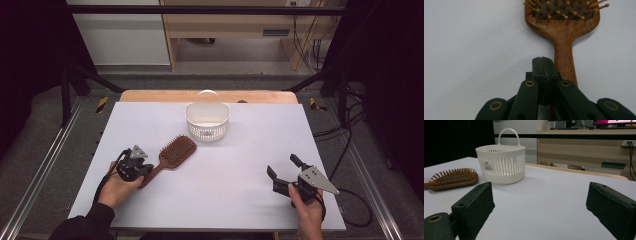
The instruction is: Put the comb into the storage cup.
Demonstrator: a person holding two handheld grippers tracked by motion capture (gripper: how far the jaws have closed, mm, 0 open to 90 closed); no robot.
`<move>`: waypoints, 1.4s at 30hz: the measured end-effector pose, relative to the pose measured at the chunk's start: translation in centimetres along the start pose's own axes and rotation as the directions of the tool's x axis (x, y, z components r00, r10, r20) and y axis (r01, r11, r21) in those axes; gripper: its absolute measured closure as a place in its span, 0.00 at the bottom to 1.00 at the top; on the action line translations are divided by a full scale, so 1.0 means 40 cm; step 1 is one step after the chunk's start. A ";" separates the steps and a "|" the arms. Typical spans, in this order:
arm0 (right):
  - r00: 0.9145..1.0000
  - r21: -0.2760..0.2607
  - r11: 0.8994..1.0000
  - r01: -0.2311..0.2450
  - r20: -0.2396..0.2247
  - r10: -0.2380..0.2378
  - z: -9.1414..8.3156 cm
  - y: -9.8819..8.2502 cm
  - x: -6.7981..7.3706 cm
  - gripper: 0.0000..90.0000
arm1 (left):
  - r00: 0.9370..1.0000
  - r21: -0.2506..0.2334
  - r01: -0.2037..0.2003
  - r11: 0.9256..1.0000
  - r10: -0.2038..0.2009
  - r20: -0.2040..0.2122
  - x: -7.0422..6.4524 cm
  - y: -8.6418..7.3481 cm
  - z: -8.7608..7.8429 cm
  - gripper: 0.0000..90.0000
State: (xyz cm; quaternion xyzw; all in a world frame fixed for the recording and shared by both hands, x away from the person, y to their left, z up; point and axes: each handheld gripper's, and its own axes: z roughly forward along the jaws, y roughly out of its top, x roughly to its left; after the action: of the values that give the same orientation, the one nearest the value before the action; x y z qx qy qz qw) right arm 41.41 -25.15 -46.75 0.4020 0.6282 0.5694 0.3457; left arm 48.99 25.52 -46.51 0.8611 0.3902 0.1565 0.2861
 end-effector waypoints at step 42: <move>1.000 0.020 1.000 -0.001 -0.012 0.001 0.009 -0.006 0.006 0.08 | 0.999 0.030 0.036 0.999 -0.036 -0.009 -0.044 0.073 -0.025 0.86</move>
State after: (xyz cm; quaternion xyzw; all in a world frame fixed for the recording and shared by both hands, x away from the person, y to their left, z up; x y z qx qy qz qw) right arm 41.60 -24.80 -47.01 0.4023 0.6359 0.5655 0.3377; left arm 49.05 22.99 -44.03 0.8575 0.4089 0.1489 0.2743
